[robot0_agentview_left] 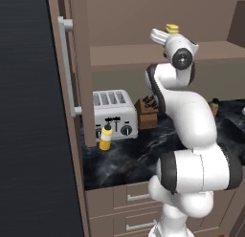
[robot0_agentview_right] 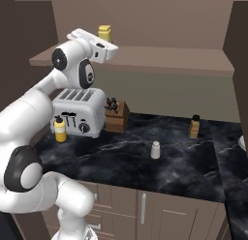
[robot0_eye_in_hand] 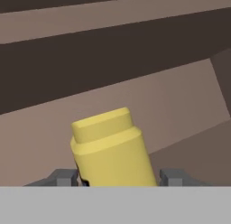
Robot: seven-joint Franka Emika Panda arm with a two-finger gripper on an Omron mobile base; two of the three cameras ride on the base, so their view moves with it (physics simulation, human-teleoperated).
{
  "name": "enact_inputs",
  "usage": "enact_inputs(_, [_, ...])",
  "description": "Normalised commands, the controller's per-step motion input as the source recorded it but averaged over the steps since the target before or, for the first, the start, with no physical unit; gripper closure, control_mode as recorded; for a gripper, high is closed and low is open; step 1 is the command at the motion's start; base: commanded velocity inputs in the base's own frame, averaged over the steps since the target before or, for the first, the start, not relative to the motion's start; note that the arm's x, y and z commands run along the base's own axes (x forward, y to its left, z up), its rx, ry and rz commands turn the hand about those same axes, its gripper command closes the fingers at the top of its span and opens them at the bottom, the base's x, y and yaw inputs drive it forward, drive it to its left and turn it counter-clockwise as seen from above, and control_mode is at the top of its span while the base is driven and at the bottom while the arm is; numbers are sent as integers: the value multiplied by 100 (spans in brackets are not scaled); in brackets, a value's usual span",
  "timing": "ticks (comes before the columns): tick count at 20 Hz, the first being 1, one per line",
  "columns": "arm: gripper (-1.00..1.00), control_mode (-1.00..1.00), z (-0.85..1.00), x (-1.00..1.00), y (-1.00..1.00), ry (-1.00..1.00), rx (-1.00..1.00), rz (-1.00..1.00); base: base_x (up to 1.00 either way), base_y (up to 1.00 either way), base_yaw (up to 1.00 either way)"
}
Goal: There are various items on the counter. Only move the condiments/shakers into the cabinet.
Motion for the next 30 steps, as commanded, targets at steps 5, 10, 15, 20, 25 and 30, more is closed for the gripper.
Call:
enact_inputs(5, [100,-100,-9,51,0,8,0,0,0,0,0])
enact_inputs(10, [100,-100,-20,41,-4,3,1,0,0,0,0])
enact_inputs(15, [100,-100,-35,8,-2,0,0,0,0,0,0])
enact_inputs(20, [100,-100,-20,0,0,0,0,0,0,0,0])
enact_inputs(25, [100,-100,-1,16,0,0,0,0,0,0,0])
enact_inputs(30, [100,-100,-12,38,0,3,0,0,0,0,0])
